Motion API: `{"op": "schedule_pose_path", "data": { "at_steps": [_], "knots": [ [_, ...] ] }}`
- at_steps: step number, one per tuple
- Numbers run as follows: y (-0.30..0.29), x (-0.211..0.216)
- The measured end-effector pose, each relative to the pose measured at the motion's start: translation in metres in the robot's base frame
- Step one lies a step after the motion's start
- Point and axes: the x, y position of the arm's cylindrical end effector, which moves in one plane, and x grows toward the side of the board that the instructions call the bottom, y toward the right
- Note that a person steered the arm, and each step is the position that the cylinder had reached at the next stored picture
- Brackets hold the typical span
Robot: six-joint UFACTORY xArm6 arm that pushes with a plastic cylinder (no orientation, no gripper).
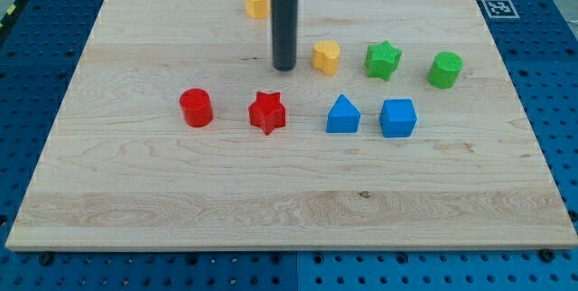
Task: Push the yellow hexagon slightly down
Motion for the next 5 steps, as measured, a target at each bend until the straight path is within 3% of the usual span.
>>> {"op": "schedule_pose_path", "data": {
  "at_steps": [2, 3, 5],
  "knots": [
    [-0.097, -0.063],
    [-0.101, -0.074],
    [-0.107, -0.174]
  ]
}}
